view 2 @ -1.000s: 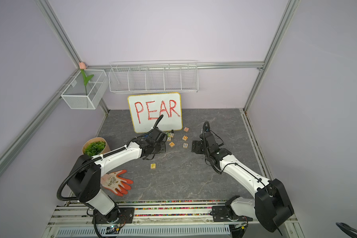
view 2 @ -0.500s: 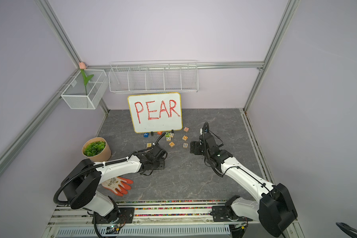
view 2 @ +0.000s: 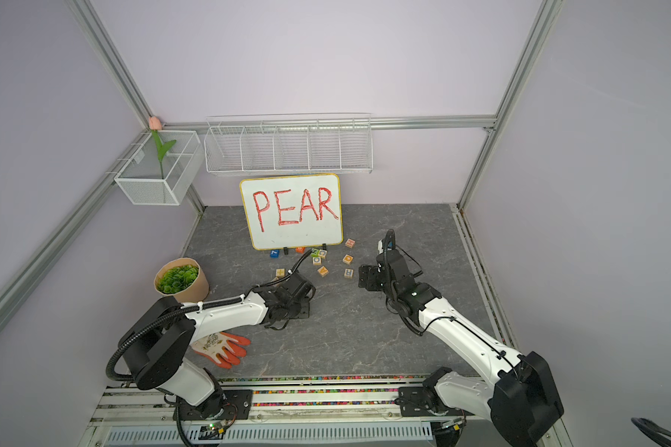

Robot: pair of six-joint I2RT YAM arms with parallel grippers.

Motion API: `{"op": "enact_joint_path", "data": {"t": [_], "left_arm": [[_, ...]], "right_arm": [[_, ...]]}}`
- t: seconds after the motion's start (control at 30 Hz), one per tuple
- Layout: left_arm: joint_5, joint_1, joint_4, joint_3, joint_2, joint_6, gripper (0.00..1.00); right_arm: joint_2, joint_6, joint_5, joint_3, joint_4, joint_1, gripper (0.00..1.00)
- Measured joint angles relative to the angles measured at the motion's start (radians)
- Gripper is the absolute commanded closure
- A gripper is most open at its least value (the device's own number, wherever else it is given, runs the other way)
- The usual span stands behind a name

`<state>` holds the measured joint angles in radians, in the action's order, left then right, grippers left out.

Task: Spell the uppercase word “pear” with letter blocks
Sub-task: Place the letter block at the center of the board.

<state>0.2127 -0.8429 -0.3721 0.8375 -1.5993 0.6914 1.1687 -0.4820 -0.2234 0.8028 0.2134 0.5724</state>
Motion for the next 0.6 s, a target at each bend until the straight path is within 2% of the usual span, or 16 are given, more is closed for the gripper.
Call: {"op": "enact_joint_path", "data": {"t": [0.2,0.6], "left_arm": [[0.002,0.000,-0.010,0.000,-0.016,0.014,0.70],[0.005,0.000,-0.023,0.000,-0.016,0.034,0.60]], "right_arm": [[0.002,0.000,0.000,0.000,0.000,0.002,0.11],[0.021,0.000,0.000,0.000,0.000,0.006,0.11]]}}
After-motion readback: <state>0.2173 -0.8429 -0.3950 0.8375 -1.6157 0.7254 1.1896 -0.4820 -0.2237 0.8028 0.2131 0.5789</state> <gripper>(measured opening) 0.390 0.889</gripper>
